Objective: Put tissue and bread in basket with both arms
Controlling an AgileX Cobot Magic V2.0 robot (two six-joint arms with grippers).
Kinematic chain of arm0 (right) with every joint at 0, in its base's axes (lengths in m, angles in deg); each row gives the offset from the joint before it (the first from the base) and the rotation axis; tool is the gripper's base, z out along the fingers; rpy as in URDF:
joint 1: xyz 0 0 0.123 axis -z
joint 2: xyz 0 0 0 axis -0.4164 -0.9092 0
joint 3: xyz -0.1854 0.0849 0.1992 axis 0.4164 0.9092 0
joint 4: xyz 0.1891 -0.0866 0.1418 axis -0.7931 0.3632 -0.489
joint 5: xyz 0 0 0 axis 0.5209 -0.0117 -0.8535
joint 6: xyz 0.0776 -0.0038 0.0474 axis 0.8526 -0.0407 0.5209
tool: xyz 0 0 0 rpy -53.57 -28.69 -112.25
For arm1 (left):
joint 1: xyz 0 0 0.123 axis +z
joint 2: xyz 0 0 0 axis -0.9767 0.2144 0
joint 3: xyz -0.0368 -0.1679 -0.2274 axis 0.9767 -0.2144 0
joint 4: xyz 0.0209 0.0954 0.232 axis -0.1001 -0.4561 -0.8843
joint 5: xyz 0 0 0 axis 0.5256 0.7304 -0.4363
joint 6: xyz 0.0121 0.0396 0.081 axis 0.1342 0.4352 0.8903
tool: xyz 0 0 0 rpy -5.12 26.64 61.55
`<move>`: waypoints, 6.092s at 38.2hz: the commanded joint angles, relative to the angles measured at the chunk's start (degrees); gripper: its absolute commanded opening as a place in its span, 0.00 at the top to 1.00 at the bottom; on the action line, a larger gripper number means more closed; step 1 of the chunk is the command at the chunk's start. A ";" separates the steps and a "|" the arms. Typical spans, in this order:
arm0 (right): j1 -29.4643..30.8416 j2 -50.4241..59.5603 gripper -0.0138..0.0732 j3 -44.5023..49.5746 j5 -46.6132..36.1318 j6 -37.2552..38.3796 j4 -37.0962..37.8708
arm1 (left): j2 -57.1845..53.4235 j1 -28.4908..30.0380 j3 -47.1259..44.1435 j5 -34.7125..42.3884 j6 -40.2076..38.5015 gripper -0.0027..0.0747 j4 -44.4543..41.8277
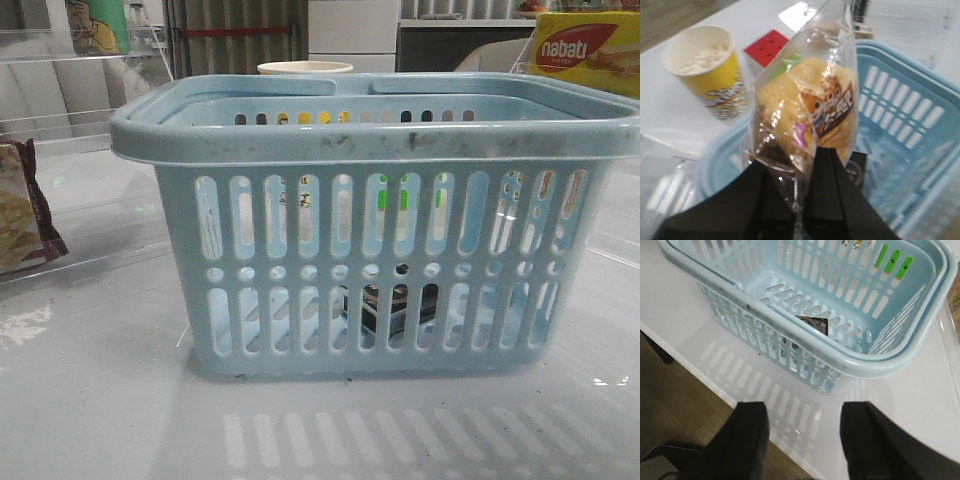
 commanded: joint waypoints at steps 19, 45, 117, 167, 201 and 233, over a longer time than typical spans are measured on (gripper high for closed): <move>0.04 0.18 0.33 -1.42 -3.56 0.08 1.58 | 6.82 -1.79 -3.81 12.28 -3.13 0.83 -1.27; 0.04 0.18 0.33 -1.42 -3.56 0.08 1.58 | -1.00 -1.65 -5.92 -0.74 -3.14 0.28 1.93; -0.06 6.77 0.76 5.46 -5.50 -3.46 -1.15 | -62.98 -1.65 -49.41 3.79 -3.98 0.84 1.55; -0.06 6.77 0.76 5.46 -5.21 -3.46 -1.15 | -82.71 38.24 -90.88 52.90 -4.09 0.84 5.12; -0.06 6.77 0.76 5.46 -4.88 -3.46 -1.15 | -82.61 37.61 -91.48 53.82 -4.09 0.84 1.93; 0.11 7.85 0.76 5.87 -4.92 -3.46 -1.15 | -82.61 37.61 -91.48 53.82 -4.09 0.84 1.93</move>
